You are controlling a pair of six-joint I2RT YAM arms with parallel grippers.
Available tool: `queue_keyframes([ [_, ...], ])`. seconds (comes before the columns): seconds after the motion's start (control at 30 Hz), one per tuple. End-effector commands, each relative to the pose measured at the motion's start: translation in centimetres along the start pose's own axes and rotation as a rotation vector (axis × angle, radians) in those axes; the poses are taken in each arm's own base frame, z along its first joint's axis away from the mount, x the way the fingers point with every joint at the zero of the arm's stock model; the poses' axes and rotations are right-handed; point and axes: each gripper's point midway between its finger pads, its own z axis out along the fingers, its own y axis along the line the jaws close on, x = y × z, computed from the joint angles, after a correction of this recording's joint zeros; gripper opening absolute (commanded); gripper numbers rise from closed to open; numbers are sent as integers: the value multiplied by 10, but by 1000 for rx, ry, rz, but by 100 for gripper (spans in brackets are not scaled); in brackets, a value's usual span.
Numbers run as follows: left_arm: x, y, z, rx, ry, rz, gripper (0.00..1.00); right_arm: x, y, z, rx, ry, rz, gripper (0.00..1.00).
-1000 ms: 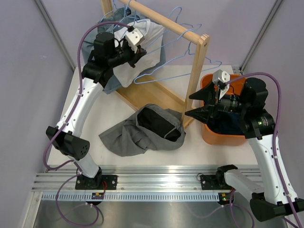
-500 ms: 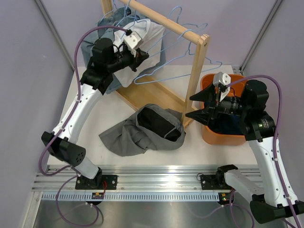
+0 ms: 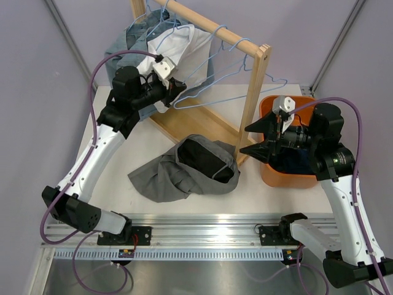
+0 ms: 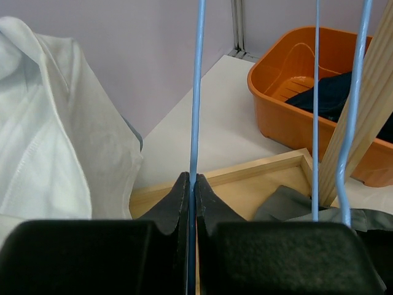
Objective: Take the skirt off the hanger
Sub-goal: Place the hanger at the clothesline.
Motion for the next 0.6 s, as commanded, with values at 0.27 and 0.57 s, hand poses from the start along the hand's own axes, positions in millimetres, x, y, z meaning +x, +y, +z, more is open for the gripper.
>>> queue_keyframes([
  [0.27, -22, 6, -14, -71, -88, 9, 49, 37, 6, -7, -34, 117, -47, 83],
  [0.57, -22, 23, -55, -270, -68, 16, 94, 91, 12, -17, -134, 326, -86, 85],
])
